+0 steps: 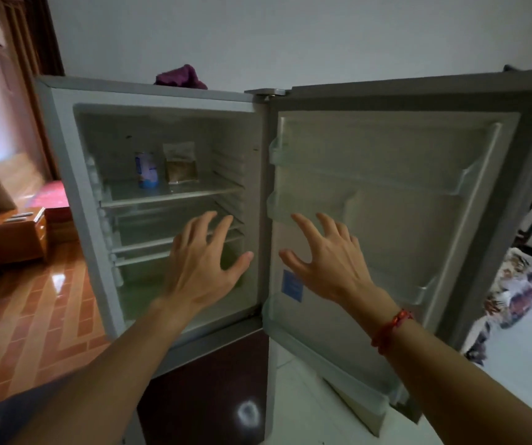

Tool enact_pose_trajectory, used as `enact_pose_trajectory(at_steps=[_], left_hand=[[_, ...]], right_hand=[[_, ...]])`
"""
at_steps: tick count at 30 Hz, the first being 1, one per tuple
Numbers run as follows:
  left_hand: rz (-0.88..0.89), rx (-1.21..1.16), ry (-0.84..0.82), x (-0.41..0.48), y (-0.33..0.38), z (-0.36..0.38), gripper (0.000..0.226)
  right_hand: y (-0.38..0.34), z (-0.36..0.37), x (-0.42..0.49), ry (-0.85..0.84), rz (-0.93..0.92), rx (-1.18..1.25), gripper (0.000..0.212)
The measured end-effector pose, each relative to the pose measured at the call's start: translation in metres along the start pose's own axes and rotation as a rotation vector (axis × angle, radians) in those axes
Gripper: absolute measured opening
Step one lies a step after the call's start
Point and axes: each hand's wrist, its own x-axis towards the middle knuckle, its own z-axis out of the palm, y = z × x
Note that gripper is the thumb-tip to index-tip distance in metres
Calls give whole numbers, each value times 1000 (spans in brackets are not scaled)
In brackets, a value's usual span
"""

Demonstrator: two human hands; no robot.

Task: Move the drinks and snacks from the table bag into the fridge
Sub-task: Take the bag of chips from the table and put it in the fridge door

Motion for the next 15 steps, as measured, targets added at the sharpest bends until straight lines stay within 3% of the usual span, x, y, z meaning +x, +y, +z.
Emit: enact_pose_trajectory(at_steps=[15], left_hand=[[337, -384, -55, 14, 159, 57, 74]], right_hand=[[114, -74, -115, 75, 399, -199, 77]])
